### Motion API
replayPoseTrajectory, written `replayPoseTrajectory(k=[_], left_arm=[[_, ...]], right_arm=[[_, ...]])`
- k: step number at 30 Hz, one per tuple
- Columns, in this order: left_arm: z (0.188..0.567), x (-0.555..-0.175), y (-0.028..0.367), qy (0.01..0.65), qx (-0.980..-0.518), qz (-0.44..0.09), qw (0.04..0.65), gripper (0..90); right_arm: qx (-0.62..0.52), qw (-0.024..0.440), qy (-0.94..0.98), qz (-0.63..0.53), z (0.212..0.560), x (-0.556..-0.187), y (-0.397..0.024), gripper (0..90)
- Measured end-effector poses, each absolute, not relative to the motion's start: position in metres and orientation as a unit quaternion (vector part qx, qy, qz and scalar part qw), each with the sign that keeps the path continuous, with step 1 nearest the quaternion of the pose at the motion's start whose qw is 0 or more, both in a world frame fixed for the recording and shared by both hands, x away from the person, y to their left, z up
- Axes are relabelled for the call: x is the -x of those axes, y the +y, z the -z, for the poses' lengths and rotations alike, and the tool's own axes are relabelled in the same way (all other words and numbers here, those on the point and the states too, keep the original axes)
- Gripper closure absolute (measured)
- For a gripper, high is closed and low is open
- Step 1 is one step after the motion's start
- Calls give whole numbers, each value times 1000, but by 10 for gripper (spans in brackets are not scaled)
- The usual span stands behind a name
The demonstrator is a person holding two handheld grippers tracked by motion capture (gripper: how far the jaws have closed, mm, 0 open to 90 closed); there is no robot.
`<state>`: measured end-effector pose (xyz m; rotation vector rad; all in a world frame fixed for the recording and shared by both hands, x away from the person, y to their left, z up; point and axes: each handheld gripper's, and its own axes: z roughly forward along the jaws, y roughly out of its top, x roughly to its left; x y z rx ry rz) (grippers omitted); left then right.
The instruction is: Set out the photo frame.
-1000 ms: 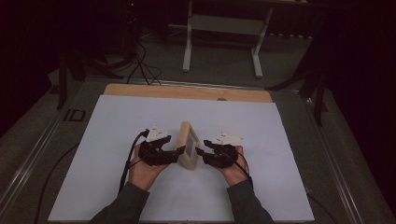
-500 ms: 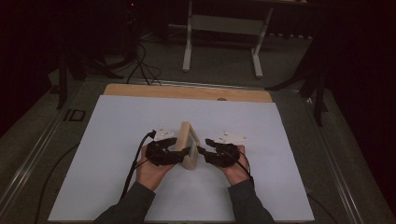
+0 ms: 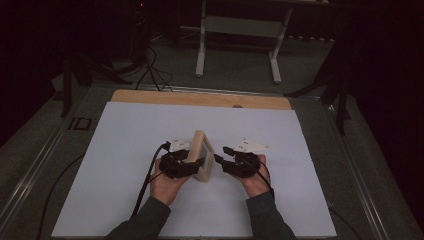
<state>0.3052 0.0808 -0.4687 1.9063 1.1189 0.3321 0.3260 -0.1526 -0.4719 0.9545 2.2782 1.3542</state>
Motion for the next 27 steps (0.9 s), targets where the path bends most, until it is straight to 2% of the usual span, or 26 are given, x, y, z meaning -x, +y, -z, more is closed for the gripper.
replayPoseTrajectory(k=[11,27], left_arm=[[467,-307,86,454,-765,-142,435,537],[464,-311,90,426,-786,-144,423,546]], right_arm=[[-338,168,792,-480,468,-327,-157,525],[-349,187,774,-495,449,-333,-168,527]])
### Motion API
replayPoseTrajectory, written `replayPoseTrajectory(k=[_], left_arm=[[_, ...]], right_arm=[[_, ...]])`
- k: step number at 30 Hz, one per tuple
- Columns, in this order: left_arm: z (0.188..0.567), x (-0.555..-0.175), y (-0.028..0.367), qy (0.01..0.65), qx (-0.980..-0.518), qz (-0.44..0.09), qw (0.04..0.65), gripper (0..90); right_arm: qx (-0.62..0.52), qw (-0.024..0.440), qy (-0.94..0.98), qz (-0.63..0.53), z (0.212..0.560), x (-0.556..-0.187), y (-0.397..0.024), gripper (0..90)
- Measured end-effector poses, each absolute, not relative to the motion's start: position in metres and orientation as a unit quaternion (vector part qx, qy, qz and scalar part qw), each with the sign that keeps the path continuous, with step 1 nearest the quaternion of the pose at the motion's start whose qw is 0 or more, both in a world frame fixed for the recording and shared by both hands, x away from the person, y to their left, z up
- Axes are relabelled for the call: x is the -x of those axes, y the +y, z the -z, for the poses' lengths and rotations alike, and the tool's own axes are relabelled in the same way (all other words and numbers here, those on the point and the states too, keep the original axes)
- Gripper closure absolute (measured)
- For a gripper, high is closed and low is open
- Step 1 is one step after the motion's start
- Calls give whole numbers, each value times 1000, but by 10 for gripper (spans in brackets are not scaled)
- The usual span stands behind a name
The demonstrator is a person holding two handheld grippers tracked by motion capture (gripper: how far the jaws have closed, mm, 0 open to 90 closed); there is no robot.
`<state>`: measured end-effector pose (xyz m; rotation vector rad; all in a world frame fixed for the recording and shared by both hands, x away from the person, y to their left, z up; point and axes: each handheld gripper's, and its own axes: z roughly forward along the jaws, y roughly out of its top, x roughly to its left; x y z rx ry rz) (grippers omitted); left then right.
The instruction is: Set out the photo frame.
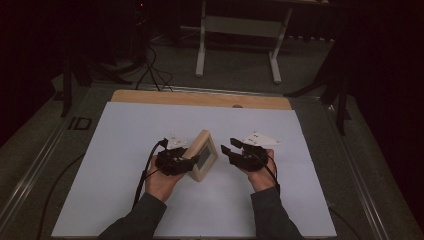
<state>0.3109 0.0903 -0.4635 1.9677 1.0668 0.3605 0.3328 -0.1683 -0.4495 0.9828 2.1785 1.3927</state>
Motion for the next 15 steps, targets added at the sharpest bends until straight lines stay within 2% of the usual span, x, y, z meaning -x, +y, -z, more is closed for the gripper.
replayPoseTrajectory(k=[15], left_arm=[[460,-311,87,385,-809,-176,409,570]], right_arm=[[-356,201,764,-500,443,-351,-161,576]])
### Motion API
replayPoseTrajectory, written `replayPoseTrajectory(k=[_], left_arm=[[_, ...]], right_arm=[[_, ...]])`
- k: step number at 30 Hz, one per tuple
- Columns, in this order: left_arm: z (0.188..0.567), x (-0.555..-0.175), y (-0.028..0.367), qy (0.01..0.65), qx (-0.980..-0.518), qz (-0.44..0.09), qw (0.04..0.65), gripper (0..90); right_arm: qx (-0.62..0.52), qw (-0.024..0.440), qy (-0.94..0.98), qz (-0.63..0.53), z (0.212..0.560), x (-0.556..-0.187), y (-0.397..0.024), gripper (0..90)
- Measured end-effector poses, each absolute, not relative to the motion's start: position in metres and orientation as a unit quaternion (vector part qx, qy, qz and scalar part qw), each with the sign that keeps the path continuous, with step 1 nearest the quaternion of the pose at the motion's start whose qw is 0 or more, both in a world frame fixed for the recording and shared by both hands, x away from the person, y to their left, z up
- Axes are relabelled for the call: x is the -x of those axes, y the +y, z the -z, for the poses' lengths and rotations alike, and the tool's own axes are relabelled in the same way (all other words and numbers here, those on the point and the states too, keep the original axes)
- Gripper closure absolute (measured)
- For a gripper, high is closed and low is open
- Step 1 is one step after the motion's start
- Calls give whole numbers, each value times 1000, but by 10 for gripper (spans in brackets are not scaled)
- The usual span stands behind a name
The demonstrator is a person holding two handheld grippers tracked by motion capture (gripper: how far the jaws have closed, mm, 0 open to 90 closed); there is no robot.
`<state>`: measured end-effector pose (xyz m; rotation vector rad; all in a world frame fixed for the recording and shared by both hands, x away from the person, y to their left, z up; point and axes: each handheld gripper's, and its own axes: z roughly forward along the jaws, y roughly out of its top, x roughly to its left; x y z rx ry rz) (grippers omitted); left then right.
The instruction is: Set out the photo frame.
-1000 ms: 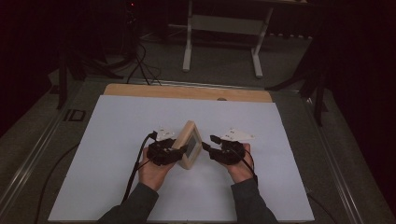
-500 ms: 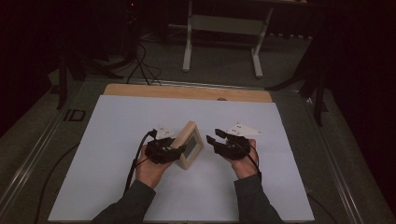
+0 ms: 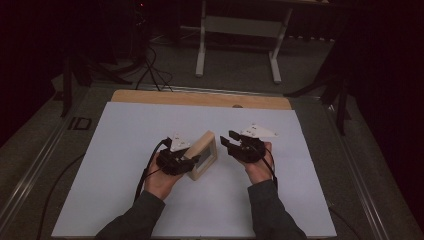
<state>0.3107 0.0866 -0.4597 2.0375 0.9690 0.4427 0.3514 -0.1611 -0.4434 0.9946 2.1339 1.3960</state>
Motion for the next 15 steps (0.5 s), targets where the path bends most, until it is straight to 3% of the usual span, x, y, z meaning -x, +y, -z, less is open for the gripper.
replayPoseTrajectory(k=[15], left_arm=[[459,-307,84,360,-817,-203,402,586]], right_arm=[[-339,217,770,-494,436,-362,-139,862]])
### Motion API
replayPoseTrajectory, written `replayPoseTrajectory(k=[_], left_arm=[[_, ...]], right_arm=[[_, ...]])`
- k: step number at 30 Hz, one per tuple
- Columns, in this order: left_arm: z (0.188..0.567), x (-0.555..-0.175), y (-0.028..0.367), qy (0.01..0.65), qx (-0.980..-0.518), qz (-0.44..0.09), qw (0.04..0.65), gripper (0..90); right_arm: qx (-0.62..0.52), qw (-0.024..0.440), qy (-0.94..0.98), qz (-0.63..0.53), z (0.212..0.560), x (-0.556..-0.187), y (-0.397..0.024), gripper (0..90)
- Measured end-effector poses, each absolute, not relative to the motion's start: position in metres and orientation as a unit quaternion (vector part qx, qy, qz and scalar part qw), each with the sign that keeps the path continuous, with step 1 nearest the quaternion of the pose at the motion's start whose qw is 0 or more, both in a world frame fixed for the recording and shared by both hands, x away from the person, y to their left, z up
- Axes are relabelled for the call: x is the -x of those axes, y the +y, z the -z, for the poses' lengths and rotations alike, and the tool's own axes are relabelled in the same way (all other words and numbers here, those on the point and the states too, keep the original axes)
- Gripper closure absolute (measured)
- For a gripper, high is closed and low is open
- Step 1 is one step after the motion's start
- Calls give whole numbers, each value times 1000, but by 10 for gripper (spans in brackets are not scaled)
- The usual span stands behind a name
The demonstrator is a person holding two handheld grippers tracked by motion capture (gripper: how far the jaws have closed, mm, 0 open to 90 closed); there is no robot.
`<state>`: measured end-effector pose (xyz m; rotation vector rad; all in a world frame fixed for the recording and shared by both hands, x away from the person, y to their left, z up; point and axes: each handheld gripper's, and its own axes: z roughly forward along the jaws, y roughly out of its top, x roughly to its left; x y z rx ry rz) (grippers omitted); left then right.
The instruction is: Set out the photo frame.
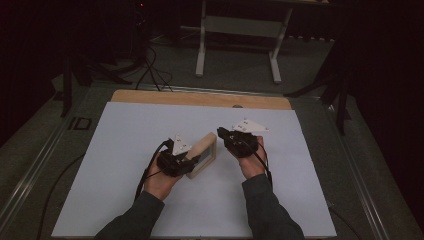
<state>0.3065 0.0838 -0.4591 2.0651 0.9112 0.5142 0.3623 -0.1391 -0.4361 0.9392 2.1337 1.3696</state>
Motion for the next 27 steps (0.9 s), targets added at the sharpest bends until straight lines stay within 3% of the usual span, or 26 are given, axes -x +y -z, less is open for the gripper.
replayPoseTrajectory(k=[27], left_arm=[[464,-301,81,358,-814,-200,412,586]], right_arm=[[-329,211,802,-452,450,-385,-99,897]])
